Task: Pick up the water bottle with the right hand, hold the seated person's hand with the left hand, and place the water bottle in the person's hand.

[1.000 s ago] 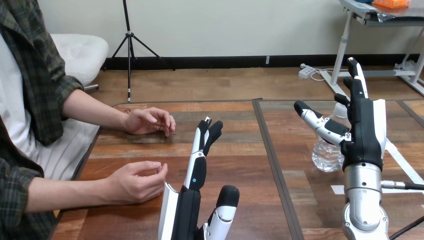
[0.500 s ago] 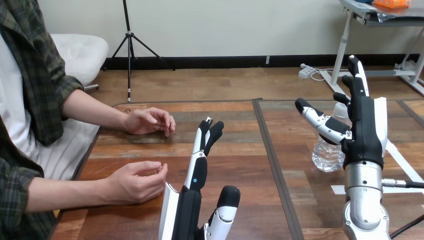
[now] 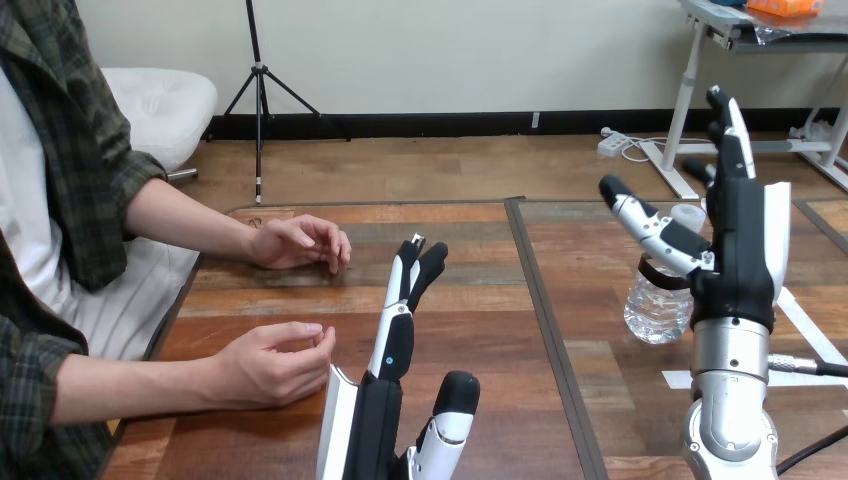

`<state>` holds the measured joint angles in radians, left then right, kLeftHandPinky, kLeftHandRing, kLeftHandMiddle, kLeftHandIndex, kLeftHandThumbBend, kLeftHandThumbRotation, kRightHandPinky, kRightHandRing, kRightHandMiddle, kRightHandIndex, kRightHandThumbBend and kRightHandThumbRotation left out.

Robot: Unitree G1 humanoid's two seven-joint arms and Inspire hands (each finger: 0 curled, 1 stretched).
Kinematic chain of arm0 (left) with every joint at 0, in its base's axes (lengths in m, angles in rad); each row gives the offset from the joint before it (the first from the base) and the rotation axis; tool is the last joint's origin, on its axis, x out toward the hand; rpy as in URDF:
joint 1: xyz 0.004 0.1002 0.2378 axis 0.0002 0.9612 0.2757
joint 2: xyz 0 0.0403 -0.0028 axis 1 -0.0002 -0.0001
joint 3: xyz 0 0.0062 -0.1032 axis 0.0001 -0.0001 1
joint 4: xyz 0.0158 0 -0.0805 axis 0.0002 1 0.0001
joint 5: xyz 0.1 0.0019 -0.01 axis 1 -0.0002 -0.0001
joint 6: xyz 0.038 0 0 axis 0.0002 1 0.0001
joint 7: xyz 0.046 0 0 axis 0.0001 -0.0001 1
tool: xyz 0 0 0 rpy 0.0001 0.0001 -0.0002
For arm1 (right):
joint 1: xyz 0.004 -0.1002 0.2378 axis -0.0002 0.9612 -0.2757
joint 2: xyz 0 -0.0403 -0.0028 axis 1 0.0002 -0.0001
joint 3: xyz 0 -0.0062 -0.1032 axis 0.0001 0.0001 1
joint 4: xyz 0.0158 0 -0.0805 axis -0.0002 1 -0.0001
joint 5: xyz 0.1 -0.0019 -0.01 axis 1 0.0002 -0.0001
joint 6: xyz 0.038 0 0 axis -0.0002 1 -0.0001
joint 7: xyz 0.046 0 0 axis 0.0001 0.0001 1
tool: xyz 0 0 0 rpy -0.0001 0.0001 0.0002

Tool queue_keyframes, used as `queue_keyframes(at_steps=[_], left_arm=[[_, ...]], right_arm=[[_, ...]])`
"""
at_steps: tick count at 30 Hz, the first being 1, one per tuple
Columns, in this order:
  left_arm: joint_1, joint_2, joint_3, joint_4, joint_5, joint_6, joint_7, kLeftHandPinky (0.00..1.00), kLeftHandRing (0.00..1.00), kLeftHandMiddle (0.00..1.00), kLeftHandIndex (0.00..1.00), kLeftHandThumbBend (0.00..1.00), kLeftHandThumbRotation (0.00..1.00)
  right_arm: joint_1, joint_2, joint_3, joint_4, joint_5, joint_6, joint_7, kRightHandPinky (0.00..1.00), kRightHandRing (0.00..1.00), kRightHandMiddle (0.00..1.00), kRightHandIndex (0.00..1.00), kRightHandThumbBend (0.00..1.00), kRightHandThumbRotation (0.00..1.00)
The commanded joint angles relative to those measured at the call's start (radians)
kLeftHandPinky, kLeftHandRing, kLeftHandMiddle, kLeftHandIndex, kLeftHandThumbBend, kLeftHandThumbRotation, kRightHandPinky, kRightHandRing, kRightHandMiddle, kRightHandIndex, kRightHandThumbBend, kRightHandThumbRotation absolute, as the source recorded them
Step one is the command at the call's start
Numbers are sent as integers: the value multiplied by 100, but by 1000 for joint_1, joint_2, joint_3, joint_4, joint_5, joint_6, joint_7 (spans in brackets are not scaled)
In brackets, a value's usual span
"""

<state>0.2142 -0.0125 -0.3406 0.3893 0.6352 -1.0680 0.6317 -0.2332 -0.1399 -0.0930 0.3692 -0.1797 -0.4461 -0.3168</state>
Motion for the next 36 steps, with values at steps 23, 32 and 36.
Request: queue_keyframes(at_steps=[23, 32, 36], left_arm=[[-15, -32, 3, -2, -13, -4, 1, 91, 91, 93, 99, 45, 100], [-9, -31, 1, -3, -14, -9, 0, 91, 91, 93, 99, 44, 100], [-7, -29, 2, -2, -10, -10, 2, 92, 92, 94, 99, 44, 100]], right_arm=[[-85, -3, -27, 78, -2, -73, -69, 99, 100, 100, 97, 47, 0], [-83, -10, -34, 78, -8, -9, -67, 100, 100, 100, 100, 51, 0], [-83, -14, -37, 80, -9, 11, -63, 100, 100, 100, 100, 53, 0]])
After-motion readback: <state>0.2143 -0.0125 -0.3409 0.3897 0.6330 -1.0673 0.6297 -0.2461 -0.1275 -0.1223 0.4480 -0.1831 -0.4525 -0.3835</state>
